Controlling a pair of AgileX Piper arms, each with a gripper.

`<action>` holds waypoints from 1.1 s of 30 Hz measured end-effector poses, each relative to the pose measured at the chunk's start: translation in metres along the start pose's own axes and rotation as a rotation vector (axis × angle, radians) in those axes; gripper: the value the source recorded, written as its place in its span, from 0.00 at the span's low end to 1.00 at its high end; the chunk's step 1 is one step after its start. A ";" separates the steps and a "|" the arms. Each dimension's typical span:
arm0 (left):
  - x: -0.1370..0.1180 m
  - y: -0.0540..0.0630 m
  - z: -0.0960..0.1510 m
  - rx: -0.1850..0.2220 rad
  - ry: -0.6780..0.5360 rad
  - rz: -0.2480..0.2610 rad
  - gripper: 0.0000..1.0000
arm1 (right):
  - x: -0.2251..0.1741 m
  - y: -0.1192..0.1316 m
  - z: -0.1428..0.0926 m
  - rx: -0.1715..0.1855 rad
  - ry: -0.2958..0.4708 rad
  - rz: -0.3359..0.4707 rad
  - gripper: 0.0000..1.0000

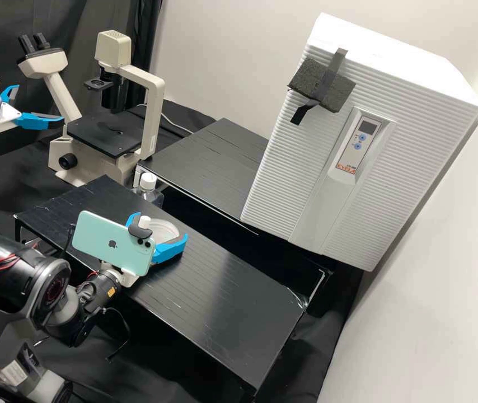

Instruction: Open the petri dish lid.

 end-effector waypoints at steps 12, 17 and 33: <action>0.000 0.000 0.000 0.000 0.000 0.000 1.00 | 0.000 0.002 0.002 -0.005 -0.005 0.011 0.00; 0.000 0.000 0.000 0.000 0.000 0.000 1.00 | -0.001 0.008 0.004 0.004 -0.019 0.032 0.00; 0.000 0.000 0.000 0.000 0.000 0.000 1.00 | -0.015 0.052 0.020 0.069 -0.072 0.269 0.00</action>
